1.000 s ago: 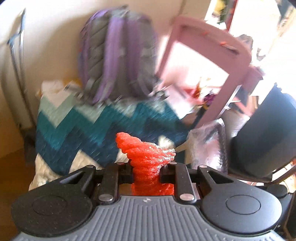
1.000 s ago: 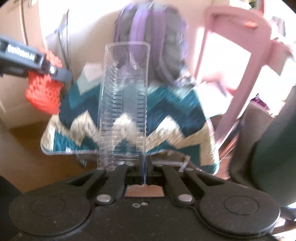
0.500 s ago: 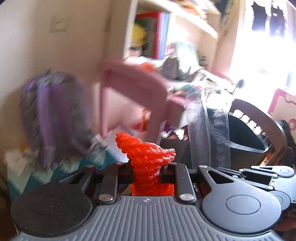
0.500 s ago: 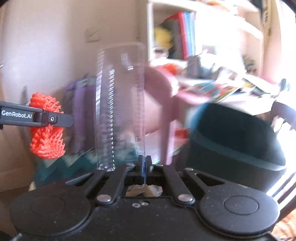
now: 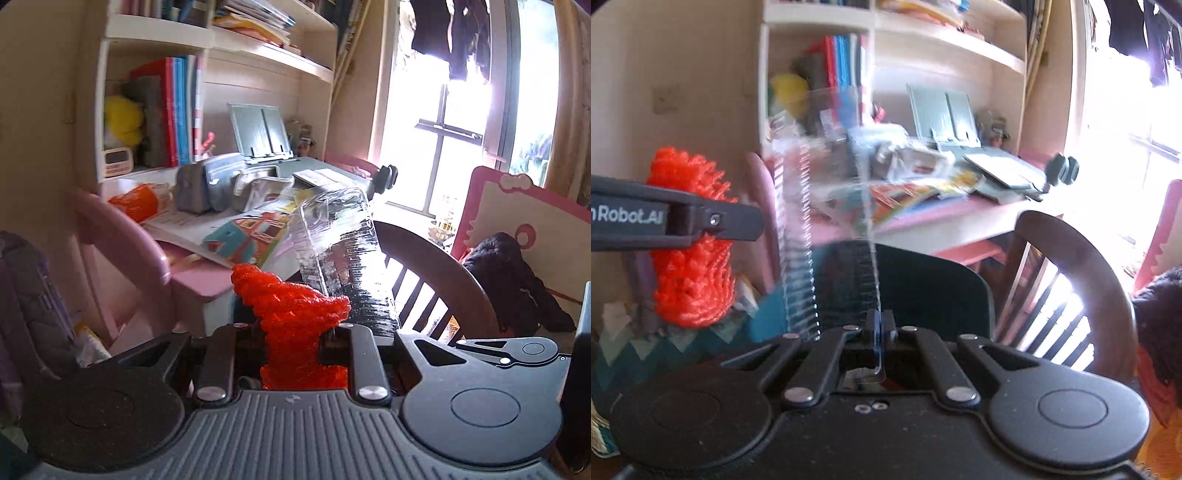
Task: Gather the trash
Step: 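Carry the orange net and clear tray up to the teal wastebasket with both tools, then open both tools to drop the net and tray into the wastebasket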
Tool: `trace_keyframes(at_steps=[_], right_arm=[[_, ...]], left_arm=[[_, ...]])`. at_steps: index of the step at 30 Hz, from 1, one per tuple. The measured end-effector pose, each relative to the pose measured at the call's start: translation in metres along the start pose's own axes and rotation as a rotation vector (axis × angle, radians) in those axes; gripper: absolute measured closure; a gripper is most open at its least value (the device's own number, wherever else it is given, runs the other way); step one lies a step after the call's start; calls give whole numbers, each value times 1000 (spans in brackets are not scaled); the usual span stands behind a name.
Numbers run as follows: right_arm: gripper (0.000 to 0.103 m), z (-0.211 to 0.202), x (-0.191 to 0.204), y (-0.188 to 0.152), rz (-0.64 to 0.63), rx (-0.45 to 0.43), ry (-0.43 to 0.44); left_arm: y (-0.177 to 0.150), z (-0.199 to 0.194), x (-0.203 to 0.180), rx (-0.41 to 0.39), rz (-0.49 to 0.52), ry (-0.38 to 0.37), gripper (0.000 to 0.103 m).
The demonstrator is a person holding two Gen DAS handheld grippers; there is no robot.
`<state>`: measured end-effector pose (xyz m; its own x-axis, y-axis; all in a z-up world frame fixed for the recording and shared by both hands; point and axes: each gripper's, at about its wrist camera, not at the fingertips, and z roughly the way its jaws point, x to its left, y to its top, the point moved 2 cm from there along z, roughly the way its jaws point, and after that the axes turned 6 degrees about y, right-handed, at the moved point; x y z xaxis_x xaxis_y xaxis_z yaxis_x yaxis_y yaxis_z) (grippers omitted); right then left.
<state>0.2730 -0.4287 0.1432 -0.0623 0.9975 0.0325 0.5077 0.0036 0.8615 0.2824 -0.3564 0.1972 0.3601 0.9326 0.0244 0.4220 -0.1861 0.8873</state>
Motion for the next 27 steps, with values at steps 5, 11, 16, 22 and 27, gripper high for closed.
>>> trace_keyframes(at_steps=[5, 11, 16, 22, 27], right_arm=[[103, 15, -24, -9, -7, 40, -42], [103, 31, -34, -19, -33, 87, -47], [99, 34, -30, -24, -76, 103, -40], [87, 38, -29, -25, -108, 128, -33], [64, 36, -32, -27, -110, 125, -37]], left_arm=[[-5, 44, -22, 64, 41, 21, 81], [-26, 90, -36, 149, 104, 67, 81], [-38, 119, -36, 236, 111, 114, 81], [-45, 139, -35, 339, 97, 131, 80], [-48, 143, -41, 384, 120, 145, 62]])
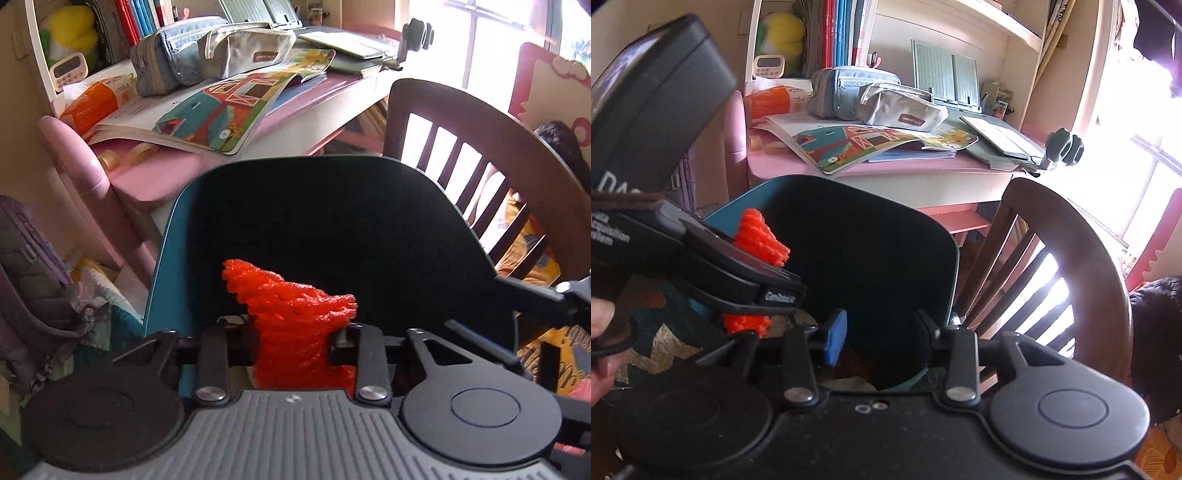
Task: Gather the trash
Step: 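Open both tools to drop the net and tray into the wastebasket, then move both open tools back down to the wrappers under the bench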
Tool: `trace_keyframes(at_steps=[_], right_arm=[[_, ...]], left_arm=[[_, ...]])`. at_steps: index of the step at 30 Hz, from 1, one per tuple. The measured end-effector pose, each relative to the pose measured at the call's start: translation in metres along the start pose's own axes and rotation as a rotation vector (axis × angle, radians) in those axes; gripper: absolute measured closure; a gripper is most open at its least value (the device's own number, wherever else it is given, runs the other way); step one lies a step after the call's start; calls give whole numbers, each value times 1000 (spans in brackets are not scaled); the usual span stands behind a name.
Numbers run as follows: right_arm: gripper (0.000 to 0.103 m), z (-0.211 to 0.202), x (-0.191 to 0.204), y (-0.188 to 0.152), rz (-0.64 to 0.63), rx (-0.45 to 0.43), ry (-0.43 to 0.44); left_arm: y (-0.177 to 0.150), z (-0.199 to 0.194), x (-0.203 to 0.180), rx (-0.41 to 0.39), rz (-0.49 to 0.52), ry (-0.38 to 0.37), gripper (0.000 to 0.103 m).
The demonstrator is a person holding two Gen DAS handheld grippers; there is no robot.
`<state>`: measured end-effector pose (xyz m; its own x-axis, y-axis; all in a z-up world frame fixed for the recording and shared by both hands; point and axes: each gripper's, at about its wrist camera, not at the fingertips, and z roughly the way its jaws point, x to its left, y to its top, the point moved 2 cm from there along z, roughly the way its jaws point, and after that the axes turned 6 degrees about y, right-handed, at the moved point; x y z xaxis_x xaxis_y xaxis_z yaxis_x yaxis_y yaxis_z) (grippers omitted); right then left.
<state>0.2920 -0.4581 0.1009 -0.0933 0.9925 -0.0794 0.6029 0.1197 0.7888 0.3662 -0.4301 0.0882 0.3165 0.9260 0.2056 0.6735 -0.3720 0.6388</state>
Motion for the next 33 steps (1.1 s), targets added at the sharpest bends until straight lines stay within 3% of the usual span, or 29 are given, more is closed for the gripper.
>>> trace_keyframes(at_steps=[2, 3, 10, 24, 33], right_arm=[[60, -2, -2, -1, 7, -3, -5], [57, -3, -2, -2, 11, -7, -6], [47, -17, -3, -4, 33, -28, 4], [45, -58, 18, -5, -5, -43, -16], [45, -98, 54, -1, -68, -80, -21]], left_arm=[[-1, -3, 0, -17, -8, -2, 30], [-1, -6, 0, -34, -15, -5, 29], [-5, -20, 4, -57, -17, -5, 27], [-25, -74, 26, -136, -60, 3, 24], [-50, -122, 61, -205, -112, -38, 20]])
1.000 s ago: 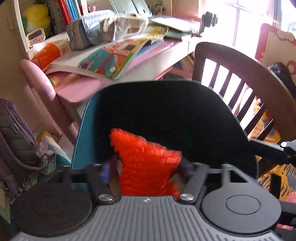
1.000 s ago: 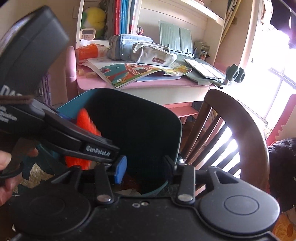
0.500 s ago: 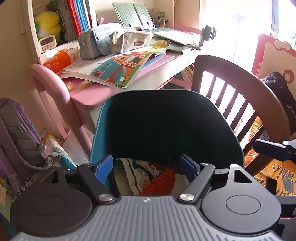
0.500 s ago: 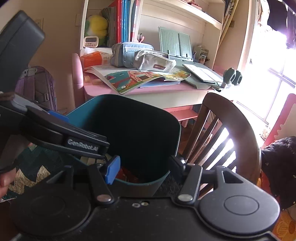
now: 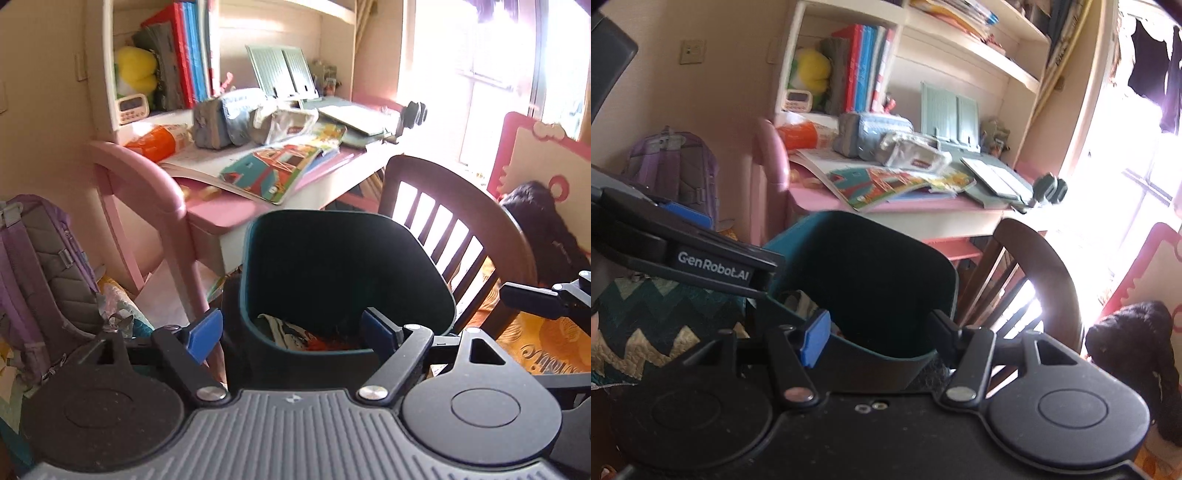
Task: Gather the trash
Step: 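Move both open tools back down to the wrappers under the bench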
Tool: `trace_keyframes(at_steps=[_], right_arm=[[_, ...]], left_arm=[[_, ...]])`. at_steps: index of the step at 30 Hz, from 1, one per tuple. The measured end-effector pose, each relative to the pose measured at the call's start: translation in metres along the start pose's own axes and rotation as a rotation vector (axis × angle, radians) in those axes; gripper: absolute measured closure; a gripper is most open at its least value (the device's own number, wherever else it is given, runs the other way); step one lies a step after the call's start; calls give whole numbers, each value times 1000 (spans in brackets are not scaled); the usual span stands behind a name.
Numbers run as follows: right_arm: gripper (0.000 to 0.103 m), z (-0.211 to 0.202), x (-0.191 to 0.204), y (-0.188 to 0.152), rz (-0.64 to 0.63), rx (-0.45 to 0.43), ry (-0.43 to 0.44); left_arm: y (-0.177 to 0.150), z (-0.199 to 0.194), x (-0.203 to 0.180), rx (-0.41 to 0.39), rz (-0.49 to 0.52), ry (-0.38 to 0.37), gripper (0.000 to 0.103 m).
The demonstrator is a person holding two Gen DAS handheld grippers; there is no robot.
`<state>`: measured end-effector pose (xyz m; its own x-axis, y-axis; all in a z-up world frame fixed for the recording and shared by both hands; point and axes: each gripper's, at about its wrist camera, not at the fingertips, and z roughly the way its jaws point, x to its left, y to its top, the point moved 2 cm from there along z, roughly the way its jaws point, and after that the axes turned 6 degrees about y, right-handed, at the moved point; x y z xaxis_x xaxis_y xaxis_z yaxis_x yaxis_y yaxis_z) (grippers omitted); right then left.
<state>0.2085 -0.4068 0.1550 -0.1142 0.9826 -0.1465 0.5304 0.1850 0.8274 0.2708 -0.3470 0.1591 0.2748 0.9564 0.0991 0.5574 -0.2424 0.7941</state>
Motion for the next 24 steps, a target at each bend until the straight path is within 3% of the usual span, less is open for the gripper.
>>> trace_keyframes(at_steps=[9, 11, 13, 24], right_arm=[[44, -35, 75, 12, -123, -45, 77], [44, -40, 97, 15, -155, -51, 101], [44, -42, 118, 16, -182, -57, 128], [43, -19, 245, 19, -274, -19, 335]], left_arm=[[-30, -57, 63, -84, -50, 25, 19], [-38, -68, 81, -105, -60, 38, 7], [-47, -81, 100, -135, -78, 60, 2], [-118, -118, 205, -147, -121, 141, 2]])
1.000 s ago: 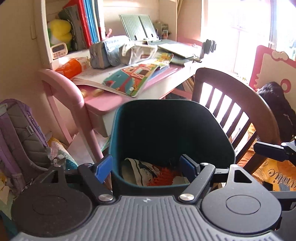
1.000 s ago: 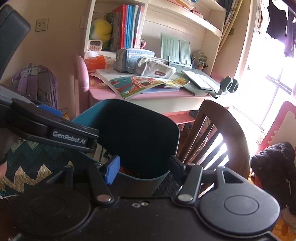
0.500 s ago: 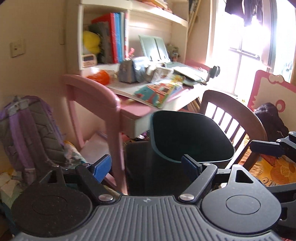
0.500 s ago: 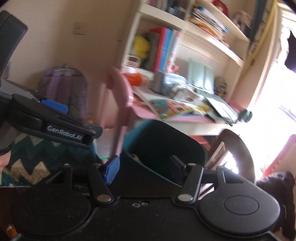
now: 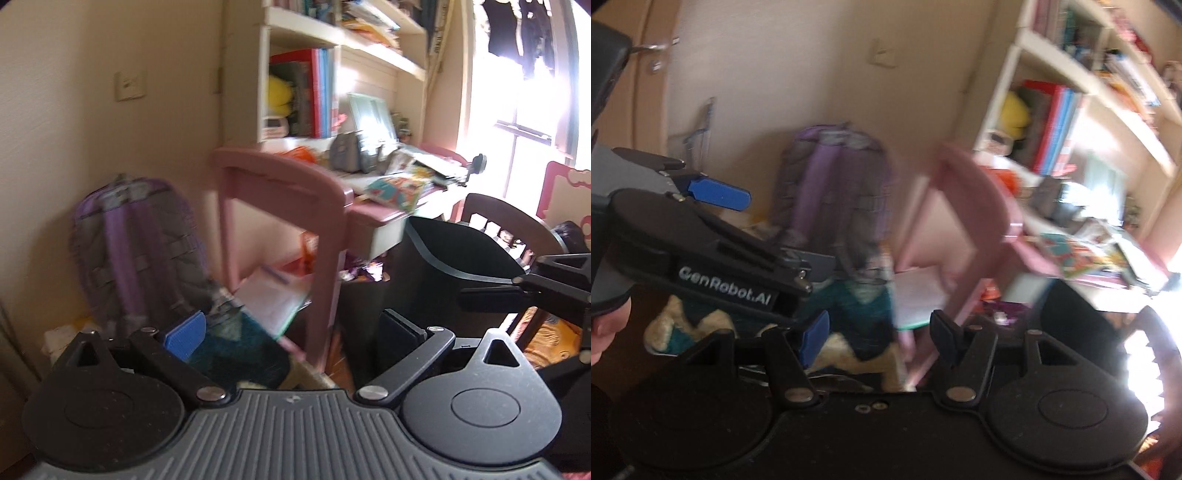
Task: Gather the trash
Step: 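Move both open tools back down to the wrappers under the bench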
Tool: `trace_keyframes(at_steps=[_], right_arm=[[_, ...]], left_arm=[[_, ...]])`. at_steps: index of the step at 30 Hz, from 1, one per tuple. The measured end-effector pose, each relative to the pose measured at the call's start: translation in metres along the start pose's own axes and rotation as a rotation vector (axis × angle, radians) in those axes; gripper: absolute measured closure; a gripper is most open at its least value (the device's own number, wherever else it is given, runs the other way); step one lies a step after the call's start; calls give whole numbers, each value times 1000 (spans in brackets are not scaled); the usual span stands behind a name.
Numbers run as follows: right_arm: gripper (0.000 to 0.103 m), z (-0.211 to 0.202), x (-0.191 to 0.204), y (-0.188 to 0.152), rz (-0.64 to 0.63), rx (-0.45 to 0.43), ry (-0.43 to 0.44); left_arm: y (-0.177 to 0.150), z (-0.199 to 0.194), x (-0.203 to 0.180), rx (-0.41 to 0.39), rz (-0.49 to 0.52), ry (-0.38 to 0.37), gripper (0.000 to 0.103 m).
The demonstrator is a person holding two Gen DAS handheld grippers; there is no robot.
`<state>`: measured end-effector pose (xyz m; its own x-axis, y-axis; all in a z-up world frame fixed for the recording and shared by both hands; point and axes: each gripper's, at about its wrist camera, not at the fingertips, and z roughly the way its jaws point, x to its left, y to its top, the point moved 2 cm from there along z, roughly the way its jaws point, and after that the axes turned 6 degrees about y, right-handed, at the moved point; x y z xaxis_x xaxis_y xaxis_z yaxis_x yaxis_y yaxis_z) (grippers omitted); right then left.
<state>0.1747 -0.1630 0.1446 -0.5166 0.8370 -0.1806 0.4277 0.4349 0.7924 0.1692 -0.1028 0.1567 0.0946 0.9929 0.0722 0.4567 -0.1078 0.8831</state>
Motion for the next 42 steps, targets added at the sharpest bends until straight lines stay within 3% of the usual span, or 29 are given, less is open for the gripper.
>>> trace_keyframes(at_steps=[9, 17, 21, 28, 35, 42], right_arm=[[43, 99, 84, -24, -23, 49, 210], [43, 210, 140, -79, -32, 208, 297], [43, 261, 161, -114, -36, 272, 322], [43, 349, 182, -179, 78, 458, 415], [43, 435, 189, -247, 237, 628, 411], [43, 502, 199, -310, 273, 782, 383]], left_arm=[[-96, 24, 116, 98, -50, 145, 2], [-197, 73, 196, 242, -124, 226, 2], [-246, 106, 213, 327, -107, 194, 2], [-332, 173, 227, 489, 6, 110, 2], [-432, 244, 249, 669, 44, 53, 2], [-519, 300, 257, 819, 22, 33, 3]])
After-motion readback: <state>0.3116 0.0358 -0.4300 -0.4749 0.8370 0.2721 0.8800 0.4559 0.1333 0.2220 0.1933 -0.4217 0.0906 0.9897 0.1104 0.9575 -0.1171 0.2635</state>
